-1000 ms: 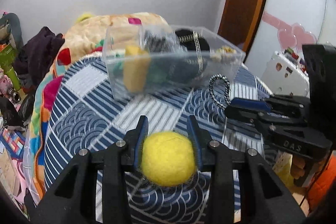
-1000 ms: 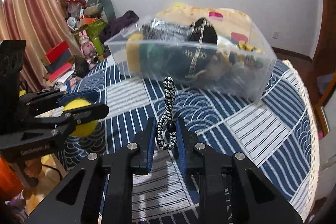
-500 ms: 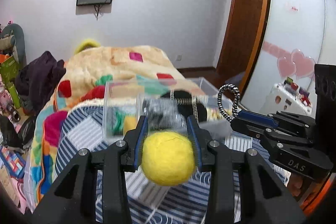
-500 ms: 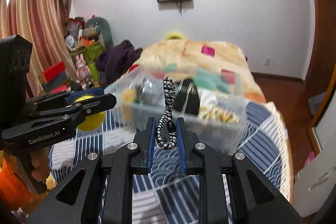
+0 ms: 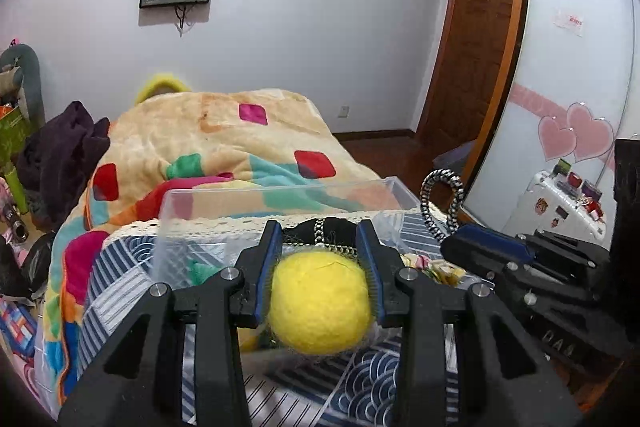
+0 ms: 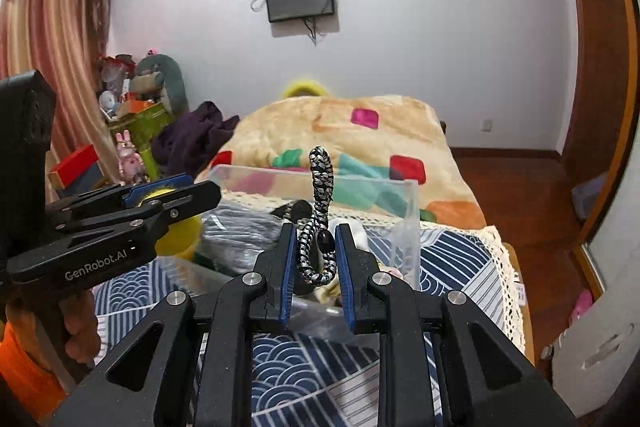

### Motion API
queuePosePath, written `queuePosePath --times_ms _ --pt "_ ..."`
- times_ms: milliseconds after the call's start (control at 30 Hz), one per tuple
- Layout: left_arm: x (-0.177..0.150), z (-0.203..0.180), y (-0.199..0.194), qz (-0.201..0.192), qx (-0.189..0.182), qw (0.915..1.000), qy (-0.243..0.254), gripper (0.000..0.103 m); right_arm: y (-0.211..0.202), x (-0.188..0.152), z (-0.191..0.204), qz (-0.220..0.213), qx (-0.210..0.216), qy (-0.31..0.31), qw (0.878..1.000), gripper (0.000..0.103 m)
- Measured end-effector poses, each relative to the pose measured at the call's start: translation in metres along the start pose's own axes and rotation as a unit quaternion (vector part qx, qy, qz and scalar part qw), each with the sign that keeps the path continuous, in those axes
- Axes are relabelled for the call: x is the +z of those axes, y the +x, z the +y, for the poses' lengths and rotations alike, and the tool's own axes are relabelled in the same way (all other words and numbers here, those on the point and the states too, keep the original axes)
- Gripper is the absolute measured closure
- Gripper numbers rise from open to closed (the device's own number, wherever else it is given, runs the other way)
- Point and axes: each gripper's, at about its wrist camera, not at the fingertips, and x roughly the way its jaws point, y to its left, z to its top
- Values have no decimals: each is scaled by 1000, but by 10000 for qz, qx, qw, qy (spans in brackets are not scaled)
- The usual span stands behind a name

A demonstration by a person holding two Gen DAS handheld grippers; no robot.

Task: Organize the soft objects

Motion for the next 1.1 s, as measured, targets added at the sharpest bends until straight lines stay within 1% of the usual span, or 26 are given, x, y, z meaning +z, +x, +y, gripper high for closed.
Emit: queuePosePath --times_ms 67,133,200,267,300,333,400,467,533,600,767,833,900,1100 --pt "-2 -6 13 78 -61 9999 93 65 9 -1 -3 101 -78 27 9999 85" --pt "-4 -8 26 123 -8 9998 162 65 16 -4 -6 212 -98 95 9997 85" --pt "-7 -10 36 170 -114 9996 201 65 22 -6 -10 319 -89 175 9993 85" --pt "-9 -11 43 207 -75 9995 237 64 27 -9 -13 431 -92 215 9988 84" --pt "-10 -11 46 216 -11 9994 265 58 30 -12 -14 498 -93 219 9985 84" --pt "-11 -11 49 258 65 9992 294 55 32 -16 -14 560 -99 218 9981 82" --pt "-13 -10 49 276 67 9992 281 44 33 -18 -16 622 -119 230 9977 82" --pt "-16 -8 47 254 53 9994 235 39 29 -18 -16 594 -191 180 9979 79" --pt "-17 -7 42 248 12 9995 202 36 27 -17 -18 603 -181 188 9978 72" --pt "-19 -5 35 230 -7 9996 178 35 23 -16 -19 587 -199 205 9979 69" --pt "-19 0 11 116 -41 9998 151 34 12 -10 -22 486 -241 186 9984 68" --pt "-17 3 -4 -18 -34 9998 203 34 5 -6 -19 397 -292 122 9987 68" --pt "-15 5 -21 -197 35 9995 251 34 -6 -2 -18 213 -350 100 9991 68" --pt "-8 4 -74 -724 126 9966 368 34 -39 14 -11 -269 -322 32 9991 68"
